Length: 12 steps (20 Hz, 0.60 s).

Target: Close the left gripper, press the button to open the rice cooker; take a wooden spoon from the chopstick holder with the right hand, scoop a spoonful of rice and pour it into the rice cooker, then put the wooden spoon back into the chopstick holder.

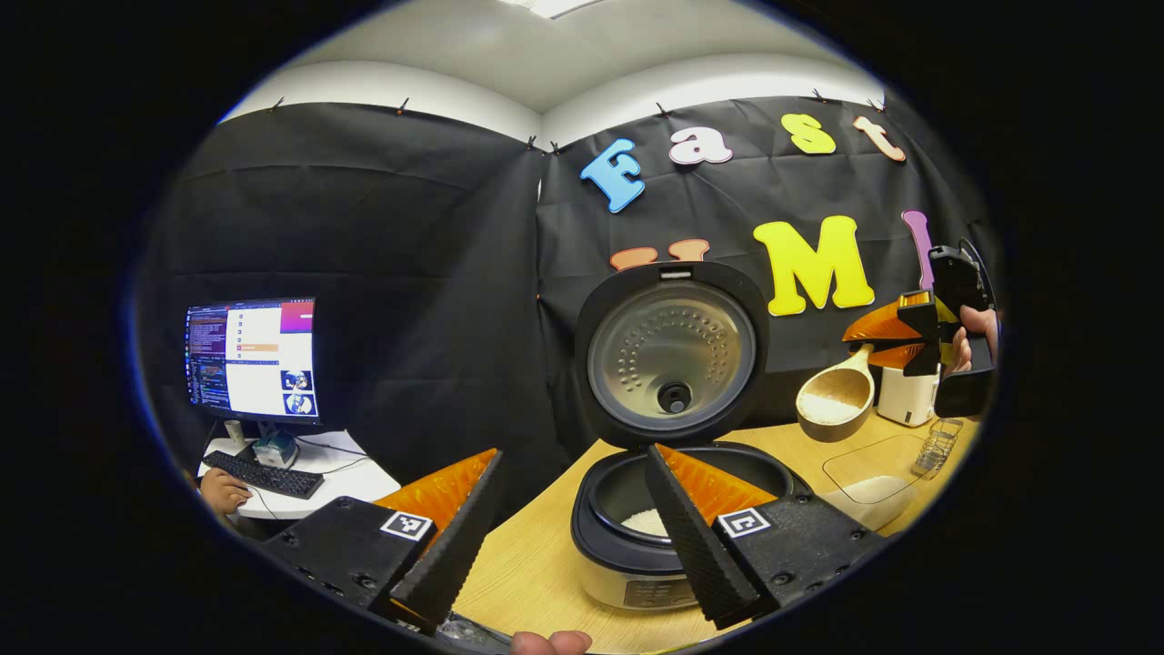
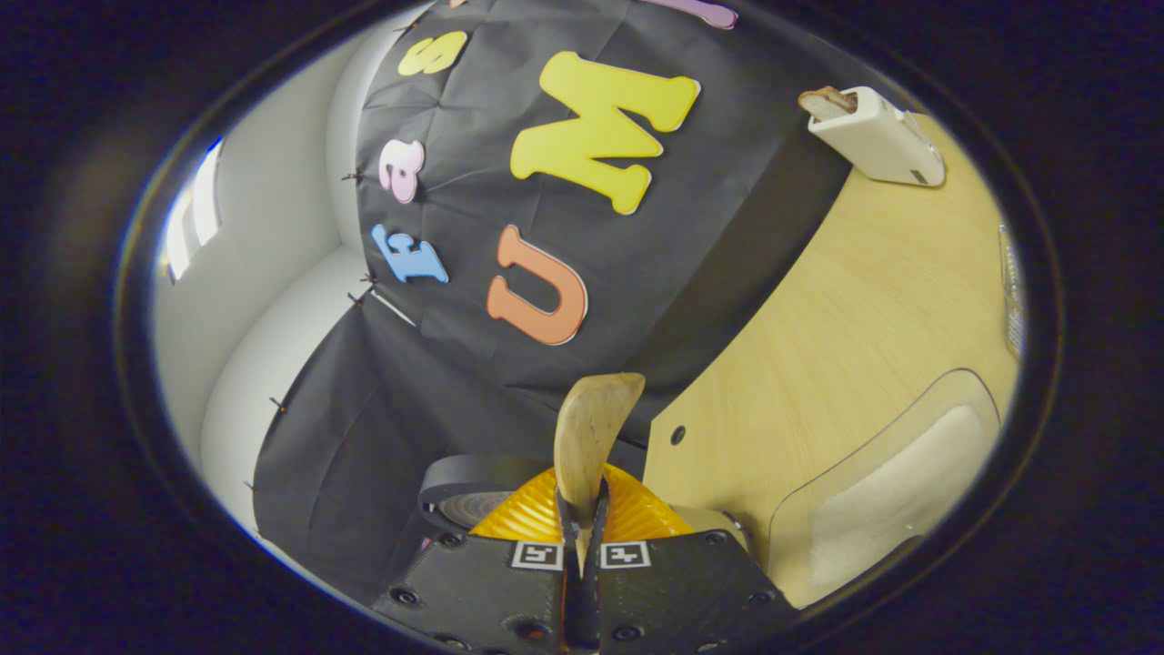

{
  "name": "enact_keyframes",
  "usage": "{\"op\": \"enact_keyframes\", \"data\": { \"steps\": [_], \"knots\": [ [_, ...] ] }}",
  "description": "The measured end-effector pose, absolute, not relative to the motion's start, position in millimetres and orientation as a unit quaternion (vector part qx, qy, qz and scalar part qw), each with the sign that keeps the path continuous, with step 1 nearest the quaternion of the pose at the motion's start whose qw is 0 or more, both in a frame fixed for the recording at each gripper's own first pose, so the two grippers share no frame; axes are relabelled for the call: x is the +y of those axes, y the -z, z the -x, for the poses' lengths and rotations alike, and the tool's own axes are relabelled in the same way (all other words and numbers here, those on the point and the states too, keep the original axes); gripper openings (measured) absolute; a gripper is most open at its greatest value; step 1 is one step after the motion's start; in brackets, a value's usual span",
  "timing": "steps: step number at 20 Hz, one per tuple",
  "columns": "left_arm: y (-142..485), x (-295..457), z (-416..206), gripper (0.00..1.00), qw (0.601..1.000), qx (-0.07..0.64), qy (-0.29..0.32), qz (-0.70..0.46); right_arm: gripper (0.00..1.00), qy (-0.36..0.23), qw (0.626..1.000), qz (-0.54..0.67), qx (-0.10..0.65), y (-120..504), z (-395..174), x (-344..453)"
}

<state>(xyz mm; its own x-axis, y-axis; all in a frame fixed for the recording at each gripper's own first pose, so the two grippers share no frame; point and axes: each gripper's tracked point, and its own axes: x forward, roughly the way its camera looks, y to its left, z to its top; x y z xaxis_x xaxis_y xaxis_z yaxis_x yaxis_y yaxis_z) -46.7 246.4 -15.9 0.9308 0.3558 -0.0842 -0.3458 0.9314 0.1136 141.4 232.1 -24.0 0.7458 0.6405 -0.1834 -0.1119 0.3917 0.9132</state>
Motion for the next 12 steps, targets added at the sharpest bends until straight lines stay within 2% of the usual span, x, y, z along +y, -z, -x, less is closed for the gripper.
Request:
{"op": "enact_keyframes", "data": {
  "steps": [7,12],
  "knots": [
    [16,253,50,0.98,0.981,0.052,-0.182,-0.047,0.0,-0.271,0.799,-0.458,0.281,23,-136,292],
    [13,258,53,0.98,0.979,0.049,-0.189,-0.053,0.0,-0.282,0.826,-0.411,0.263,20,-134,312]
  ]
}}
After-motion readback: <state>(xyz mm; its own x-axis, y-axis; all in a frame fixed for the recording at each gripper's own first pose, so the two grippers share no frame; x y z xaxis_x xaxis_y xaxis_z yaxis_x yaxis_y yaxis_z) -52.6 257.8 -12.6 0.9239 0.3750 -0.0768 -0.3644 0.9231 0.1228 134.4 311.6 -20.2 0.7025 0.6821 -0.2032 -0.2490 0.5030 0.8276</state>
